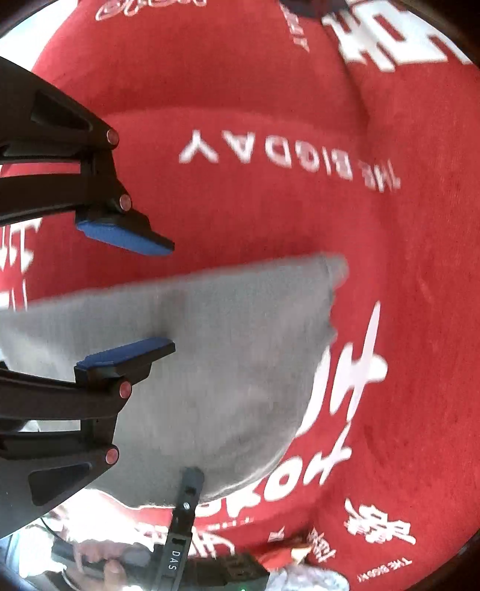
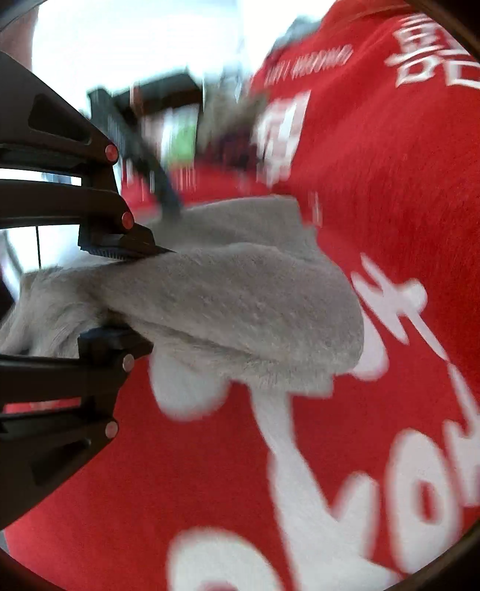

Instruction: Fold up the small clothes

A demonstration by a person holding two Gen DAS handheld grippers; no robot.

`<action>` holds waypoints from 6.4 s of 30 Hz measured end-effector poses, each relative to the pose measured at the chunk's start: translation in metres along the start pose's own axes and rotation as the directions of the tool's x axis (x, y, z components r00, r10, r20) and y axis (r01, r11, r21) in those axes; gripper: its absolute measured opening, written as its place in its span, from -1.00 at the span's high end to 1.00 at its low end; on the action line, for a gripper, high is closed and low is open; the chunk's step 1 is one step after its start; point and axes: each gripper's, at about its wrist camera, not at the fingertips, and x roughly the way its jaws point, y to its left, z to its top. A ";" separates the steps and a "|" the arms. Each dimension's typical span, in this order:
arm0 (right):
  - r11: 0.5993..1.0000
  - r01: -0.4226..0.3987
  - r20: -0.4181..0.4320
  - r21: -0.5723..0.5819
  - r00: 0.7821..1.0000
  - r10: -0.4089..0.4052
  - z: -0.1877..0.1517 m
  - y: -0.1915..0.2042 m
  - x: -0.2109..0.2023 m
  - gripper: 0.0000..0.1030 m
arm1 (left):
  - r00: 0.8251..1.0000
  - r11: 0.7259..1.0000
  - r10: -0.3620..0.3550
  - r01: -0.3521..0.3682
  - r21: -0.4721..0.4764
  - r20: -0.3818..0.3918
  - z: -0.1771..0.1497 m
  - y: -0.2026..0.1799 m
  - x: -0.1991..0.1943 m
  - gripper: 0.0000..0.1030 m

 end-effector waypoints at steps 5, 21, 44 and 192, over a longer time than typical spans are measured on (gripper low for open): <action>0.963 0.263 0.076 -0.050 0.963 -0.259 -0.010 0.000 -0.023 0.05 | 0.997 0.997 0.081 -0.080 -0.022 0.000 -0.006 0.026 -0.008 0.07; 0.947 0.314 0.066 -0.063 0.949 -0.310 -0.050 0.005 -0.009 0.85 | 1.000 0.999 0.011 -0.011 0.046 0.000 -0.030 -0.039 0.015 0.07; 0.929 0.371 0.198 0.016 0.909 -0.366 -0.088 0.033 -0.053 0.83 | 0.999 0.998 0.039 -0.039 0.054 0.000 -0.030 -0.039 0.014 0.04; 0.815 0.577 0.190 -0.053 0.807 -0.559 -0.104 0.170 -0.138 -0.82 | 0.968 0.968 0.249 -0.249 0.005 0.039 -0.052 -0.055 -0.175 -0.98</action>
